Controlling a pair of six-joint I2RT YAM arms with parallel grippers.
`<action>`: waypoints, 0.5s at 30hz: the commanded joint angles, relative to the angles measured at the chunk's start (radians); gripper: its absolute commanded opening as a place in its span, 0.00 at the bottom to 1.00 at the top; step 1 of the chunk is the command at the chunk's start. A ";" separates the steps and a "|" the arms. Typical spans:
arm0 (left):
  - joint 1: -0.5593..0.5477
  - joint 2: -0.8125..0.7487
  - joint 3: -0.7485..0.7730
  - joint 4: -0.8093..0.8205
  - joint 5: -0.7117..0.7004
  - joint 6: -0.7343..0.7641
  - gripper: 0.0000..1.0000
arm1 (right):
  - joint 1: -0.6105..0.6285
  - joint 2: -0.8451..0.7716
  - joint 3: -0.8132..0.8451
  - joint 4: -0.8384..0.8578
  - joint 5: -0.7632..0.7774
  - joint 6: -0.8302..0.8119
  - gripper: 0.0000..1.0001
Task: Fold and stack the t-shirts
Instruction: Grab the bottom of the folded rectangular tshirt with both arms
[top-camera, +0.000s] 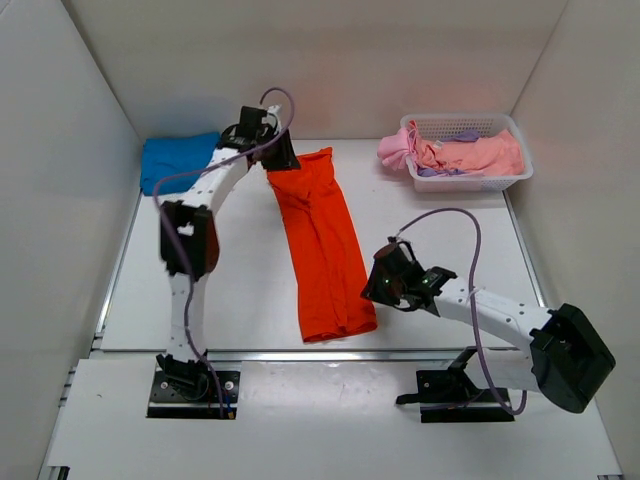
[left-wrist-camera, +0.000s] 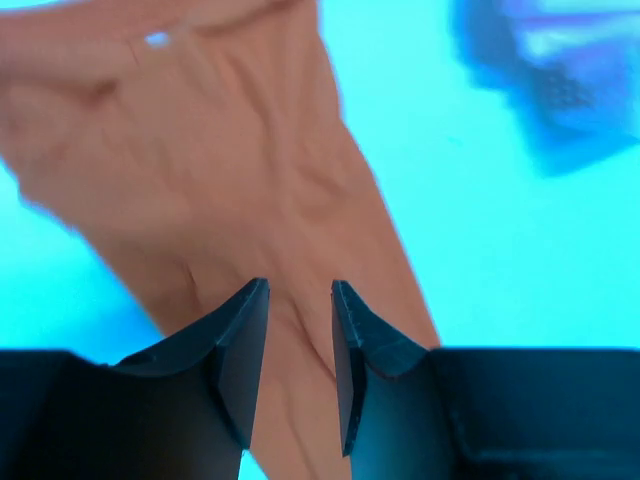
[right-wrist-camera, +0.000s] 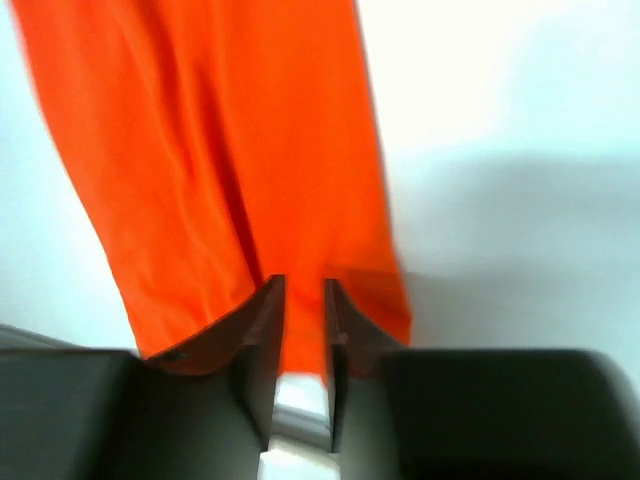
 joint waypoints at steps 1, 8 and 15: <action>-0.035 -0.392 -0.400 0.052 0.055 -0.021 0.43 | -0.105 -0.009 0.074 0.014 -0.024 -0.225 0.22; -0.199 -0.886 -1.099 0.081 -0.025 -0.088 0.47 | -0.356 -0.029 0.110 -0.135 -0.278 -0.400 0.44; -0.339 -1.088 -1.471 0.196 -0.018 -0.311 0.48 | -0.281 -0.067 0.023 -0.184 -0.367 -0.376 0.48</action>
